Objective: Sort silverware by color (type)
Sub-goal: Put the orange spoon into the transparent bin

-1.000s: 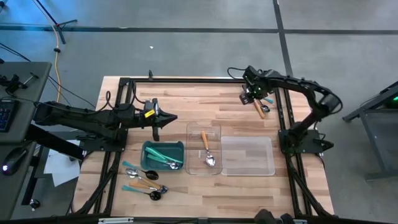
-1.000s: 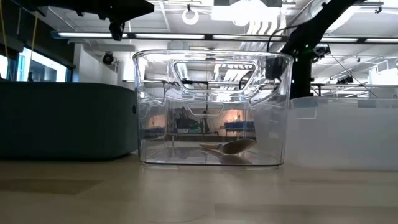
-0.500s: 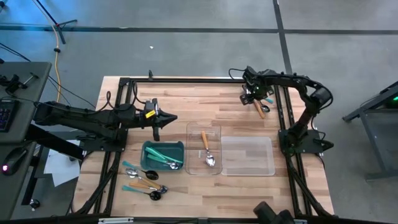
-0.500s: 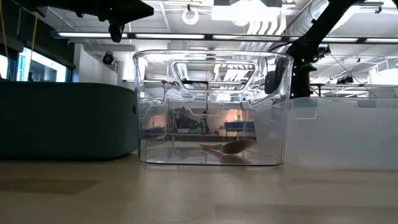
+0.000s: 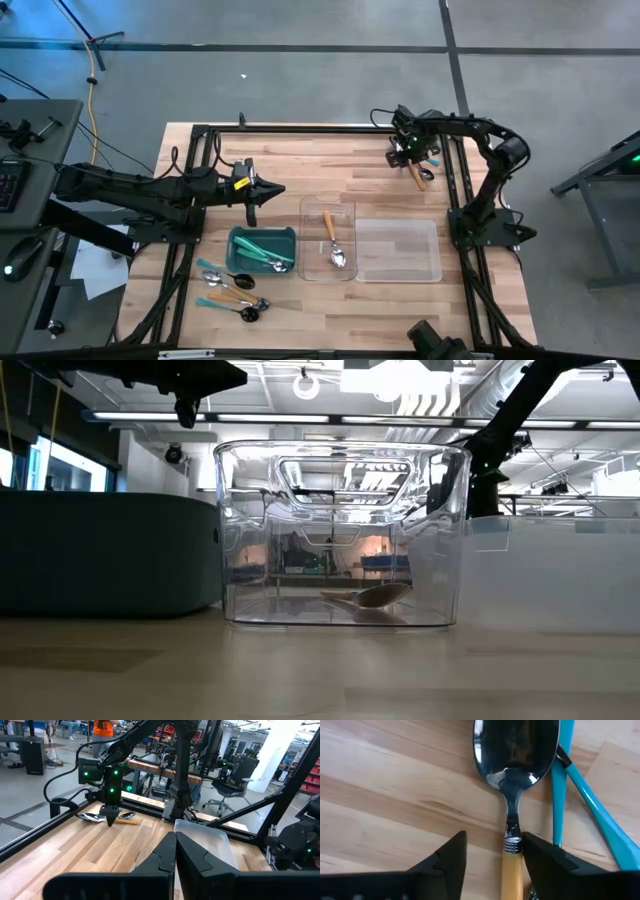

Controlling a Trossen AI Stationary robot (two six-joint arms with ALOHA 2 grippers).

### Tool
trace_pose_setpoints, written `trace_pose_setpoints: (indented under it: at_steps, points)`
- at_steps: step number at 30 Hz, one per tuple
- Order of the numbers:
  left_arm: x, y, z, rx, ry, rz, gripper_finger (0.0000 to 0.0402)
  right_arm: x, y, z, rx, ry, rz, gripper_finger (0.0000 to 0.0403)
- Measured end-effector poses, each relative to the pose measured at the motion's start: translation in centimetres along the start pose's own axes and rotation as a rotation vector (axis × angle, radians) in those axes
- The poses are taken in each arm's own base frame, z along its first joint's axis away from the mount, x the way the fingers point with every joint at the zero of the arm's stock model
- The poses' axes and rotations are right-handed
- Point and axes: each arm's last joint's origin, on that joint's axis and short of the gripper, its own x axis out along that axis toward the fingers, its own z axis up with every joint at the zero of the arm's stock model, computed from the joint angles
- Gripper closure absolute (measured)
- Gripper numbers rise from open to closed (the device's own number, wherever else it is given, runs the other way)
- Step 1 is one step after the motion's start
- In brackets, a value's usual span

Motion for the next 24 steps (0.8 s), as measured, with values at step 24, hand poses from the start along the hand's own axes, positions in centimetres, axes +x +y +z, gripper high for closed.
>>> trace_pose_setpoints:
  at_steps: [24]
  points:
    - [0.0,0.0,0.0,-0.008,0.0,0.0,0.0401,0.18,0.55,-0.29,-0.047,0.016,0.014,0.0382]
